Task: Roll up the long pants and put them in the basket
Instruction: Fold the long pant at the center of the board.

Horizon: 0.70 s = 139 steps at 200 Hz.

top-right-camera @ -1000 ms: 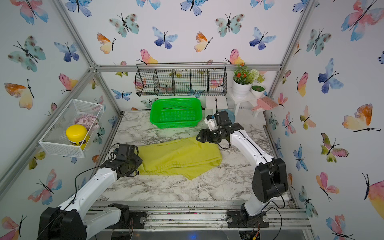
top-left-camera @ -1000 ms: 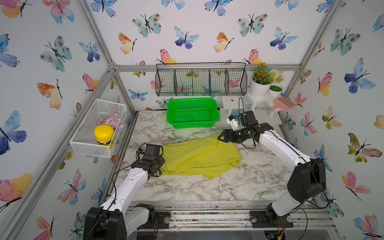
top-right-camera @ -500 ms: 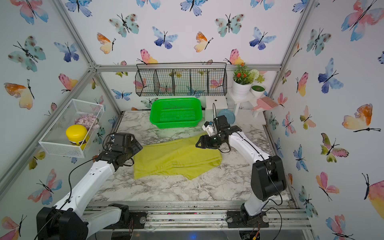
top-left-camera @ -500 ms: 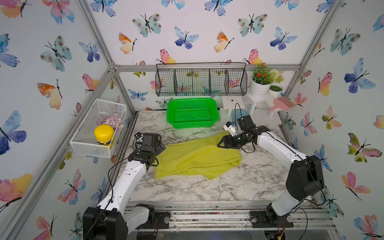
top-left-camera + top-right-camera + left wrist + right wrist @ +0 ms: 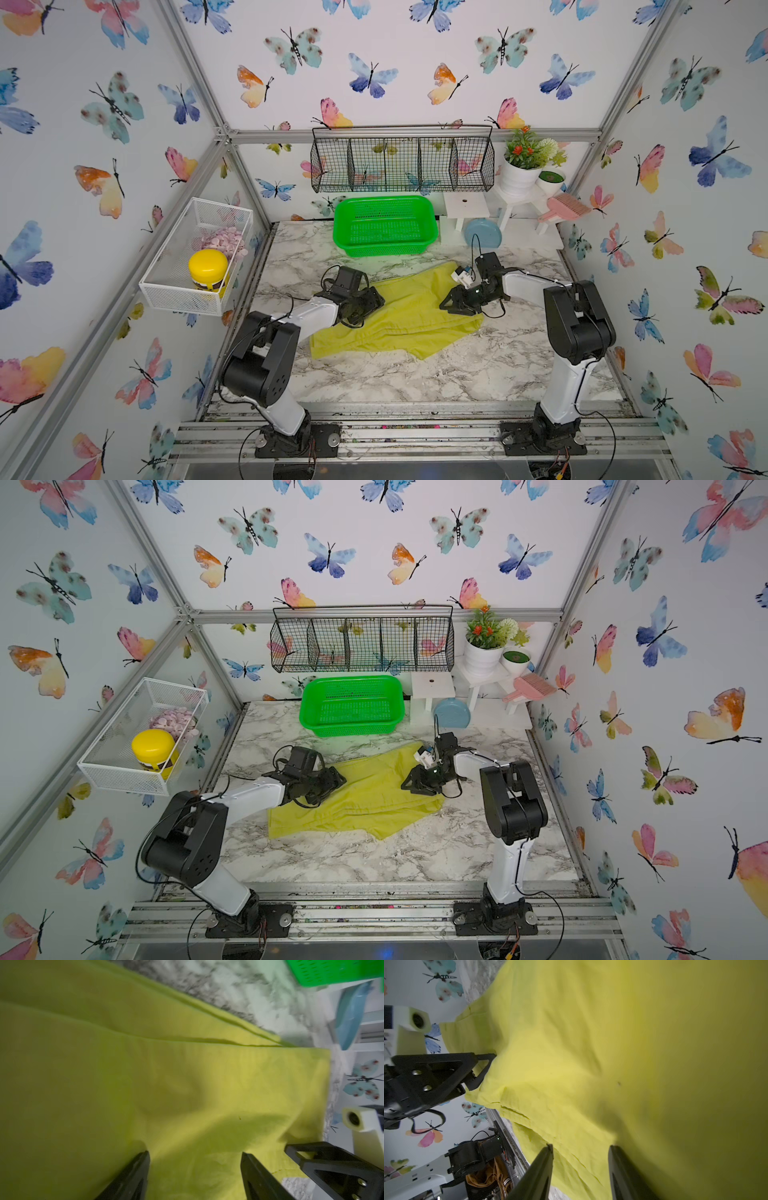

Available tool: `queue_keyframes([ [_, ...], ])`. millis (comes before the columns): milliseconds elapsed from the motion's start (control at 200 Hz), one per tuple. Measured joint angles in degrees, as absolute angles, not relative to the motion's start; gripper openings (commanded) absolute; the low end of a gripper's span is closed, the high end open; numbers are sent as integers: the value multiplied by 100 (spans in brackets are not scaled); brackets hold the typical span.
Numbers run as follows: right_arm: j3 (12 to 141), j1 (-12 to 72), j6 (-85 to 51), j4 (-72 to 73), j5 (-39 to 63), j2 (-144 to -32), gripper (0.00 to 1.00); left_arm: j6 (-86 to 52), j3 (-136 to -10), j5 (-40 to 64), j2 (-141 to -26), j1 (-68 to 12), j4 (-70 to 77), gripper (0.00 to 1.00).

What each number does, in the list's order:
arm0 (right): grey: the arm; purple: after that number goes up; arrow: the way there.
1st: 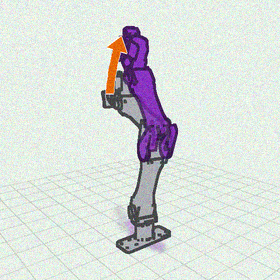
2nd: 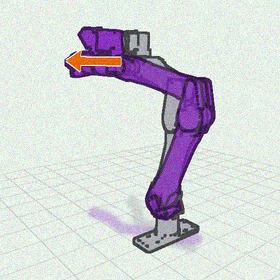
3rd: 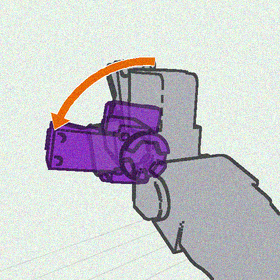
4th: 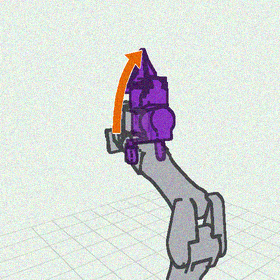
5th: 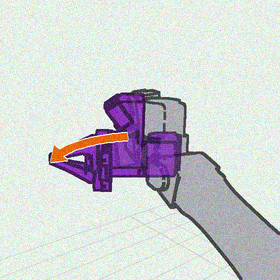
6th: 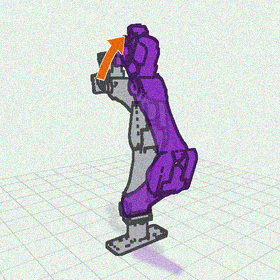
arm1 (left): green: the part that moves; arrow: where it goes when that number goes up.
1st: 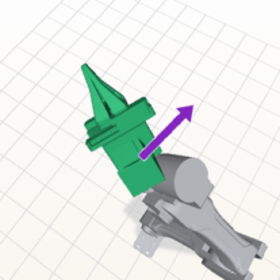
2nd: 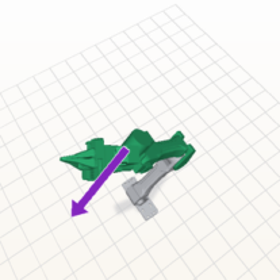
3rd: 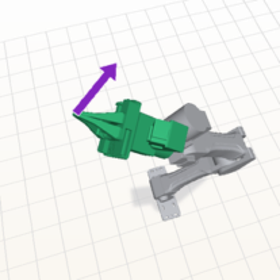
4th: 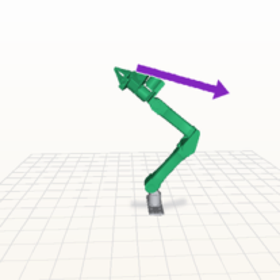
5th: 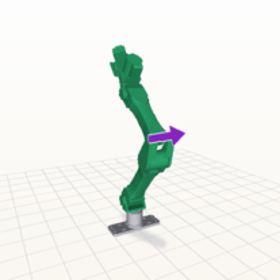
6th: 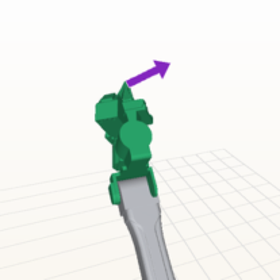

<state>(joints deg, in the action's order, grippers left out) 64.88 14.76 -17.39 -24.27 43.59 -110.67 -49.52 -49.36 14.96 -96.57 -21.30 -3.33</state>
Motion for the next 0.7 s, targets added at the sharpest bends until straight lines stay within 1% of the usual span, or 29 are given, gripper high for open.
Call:
queue_keyframes([
  [125,5999,982,-1831,-2139,4689,-10958,54,-5170,-4477,1955,-9487,-1697,301,81],
  [245,5907,799,-1870,-2093,4816,-10940,56,-5153,-4176,2241,-9266,-1369,556,82],
  [486,6031,792,-1881,-2281,4775,-10951,59,-4534,-4713,2137,-9236,-1258,-401,82],
  [631,6292,768,-1883,-2665,4191,-10652,67,-4180,-5181,1997,-9115,-1251,-1026,83],
  [696,6565,733,-1922,-2805,3935,-10457,68,-4115,-5428,1973,-9065,-1299,-1168,84],
])
